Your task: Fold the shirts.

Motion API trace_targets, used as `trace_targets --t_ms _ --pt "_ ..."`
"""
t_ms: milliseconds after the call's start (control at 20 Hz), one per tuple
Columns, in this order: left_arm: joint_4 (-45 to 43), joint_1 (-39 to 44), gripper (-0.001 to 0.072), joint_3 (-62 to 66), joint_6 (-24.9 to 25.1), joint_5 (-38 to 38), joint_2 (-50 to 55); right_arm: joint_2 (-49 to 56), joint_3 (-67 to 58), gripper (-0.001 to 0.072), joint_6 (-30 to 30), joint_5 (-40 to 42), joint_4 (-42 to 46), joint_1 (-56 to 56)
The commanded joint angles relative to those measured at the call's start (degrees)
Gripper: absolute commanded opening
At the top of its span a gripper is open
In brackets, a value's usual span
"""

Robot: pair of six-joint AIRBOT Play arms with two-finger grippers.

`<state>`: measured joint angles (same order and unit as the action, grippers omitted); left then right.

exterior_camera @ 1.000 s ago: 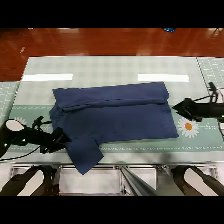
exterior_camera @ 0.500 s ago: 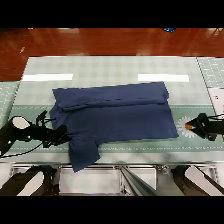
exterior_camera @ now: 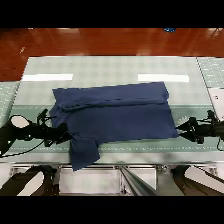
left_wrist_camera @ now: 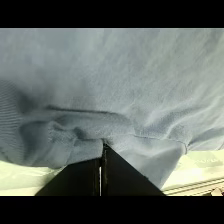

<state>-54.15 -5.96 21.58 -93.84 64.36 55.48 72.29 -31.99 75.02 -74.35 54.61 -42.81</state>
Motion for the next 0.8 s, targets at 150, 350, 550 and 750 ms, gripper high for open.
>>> trace_targets --t_ms 150,350,550,750 --pt "0.24 0.02 0.0016 0.04 0.13 -1.16 -0.02 5.18 -0.55 0.0384 -1.44 3.85 -3.93 10.91" --pt "0.22 -1.16 0.0016 2.99 2.75 0.26 -0.02 4.0 -5.01 0.003 -6.78 -0.17 -8.28 13.79" --pt "0.26 -4.98 0.0016 11.39 3.82 -1.62 0.22 1.95 -13.07 0.003 -5.2 -0.83 -7.82 13.77" --pt "4.5 -5.07 0.0016 20.39 9.38 -6.67 8.15 6.23 -21.31 0.003 -7.1 2.71 -12.04 19.52"
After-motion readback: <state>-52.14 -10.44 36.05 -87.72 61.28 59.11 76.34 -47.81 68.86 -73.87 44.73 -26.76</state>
